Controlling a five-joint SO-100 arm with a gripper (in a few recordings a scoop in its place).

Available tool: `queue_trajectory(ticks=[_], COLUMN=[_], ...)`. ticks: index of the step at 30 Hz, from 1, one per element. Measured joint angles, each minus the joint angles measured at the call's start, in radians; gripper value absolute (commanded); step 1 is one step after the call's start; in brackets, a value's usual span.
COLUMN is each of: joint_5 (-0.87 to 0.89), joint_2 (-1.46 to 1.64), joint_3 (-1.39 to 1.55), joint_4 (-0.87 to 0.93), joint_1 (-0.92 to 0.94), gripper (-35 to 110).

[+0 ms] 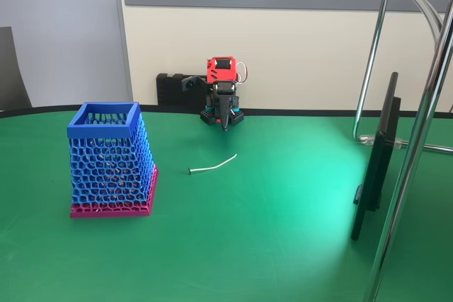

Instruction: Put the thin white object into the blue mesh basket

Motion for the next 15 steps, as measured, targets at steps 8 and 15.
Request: queue_trajectory(ticks=[8, 15], joint_5=[0.002, 0.002], joint_2=[0.000, 0.000], joint_3=[0.000, 0.000], joint_4=[0.008, 0.008], joint_1=[0.000, 0.000], gripper=[1, 1])
